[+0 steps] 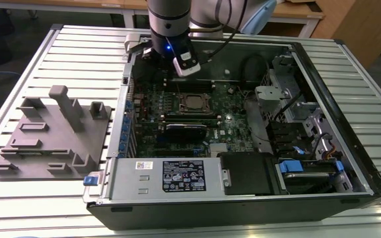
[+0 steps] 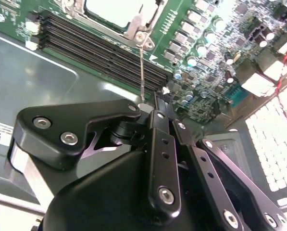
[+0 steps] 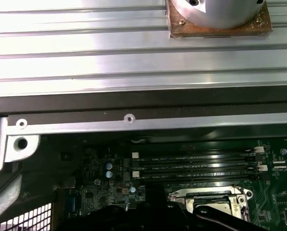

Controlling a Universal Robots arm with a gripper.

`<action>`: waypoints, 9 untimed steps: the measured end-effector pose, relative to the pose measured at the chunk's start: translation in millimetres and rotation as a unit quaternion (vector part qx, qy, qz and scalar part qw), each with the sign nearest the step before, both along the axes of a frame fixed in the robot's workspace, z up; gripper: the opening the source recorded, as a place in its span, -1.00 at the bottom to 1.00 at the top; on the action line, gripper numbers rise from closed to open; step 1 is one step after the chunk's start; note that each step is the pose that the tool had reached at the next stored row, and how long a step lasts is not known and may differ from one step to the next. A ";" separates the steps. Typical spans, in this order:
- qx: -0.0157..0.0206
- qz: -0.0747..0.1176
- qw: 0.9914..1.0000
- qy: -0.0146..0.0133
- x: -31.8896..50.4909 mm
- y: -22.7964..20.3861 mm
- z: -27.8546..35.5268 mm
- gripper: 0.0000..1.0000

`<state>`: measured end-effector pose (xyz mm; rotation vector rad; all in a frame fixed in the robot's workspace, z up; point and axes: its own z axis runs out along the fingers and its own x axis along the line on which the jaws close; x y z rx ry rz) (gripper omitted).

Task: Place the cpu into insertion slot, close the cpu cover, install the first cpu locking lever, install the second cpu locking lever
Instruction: 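Install the first cpu locking lever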

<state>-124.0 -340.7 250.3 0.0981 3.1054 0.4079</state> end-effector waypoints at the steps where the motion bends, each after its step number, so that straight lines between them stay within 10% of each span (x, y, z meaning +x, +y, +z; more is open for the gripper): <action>1: 0.000 0.000 1.000 0.000 1.8 0.0 -0.1 -0.80; 9: 0.000 0.000 1.000 0.000 16.8 0.0 -0.3 -0.80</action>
